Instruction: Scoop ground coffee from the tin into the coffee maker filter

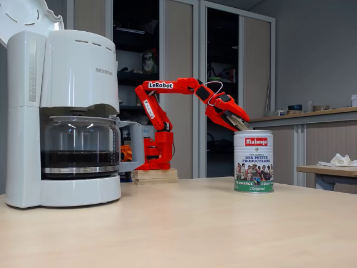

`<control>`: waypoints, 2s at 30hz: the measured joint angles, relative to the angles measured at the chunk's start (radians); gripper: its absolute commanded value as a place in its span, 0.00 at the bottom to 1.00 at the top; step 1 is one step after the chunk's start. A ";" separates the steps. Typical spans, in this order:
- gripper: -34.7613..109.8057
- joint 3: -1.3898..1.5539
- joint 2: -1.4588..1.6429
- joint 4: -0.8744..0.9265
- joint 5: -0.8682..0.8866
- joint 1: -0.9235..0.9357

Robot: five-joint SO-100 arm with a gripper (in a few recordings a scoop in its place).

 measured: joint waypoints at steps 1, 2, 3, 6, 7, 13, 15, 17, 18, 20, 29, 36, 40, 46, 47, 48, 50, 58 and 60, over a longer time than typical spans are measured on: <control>0.37 0.000 0.000 0.000 0.005 -0.002; 0.38 0.000 0.003 0.000 0.006 -0.006; 0.38 0.000 0.003 0.000 0.006 -0.012; 0.38 0.000 0.017 0.012 0.006 -0.017; 0.38 0.000 0.020 0.012 0.006 -0.014; 0.38 0.049 0.054 0.011 0.023 -0.017; 0.39 0.061 0.069 0.011 0.028 -0.012; 0.39 0.083 0.083 0.011 0.044 -0.028; 0.39 0.087 0.087 0.011 0.044 -0.032; 0.39 0.104 0.103 0.011 0.043 -0.032; 0.40 0.138 0.156 -0.002 0.057 -0.032; 0.40 0.144 0.199 0.029 0.040 -0.011; 0.40 0.169 0.235 0.032 0.026 0.025; 0.39 0.202 0.308 0.032 -0.051 0.091; 0.39 0.209 0.316 0.041 -0.058 0.098; 0.39 0.210 0.321 0.044 -0.069 0.109; 0.39 0.213 0.327 0.048 -0.087 0.117; 0.39 0.229 0.350 0.060 -0.071 0.115; 0.39 0.229 0.359 0.060 -0.066 0.114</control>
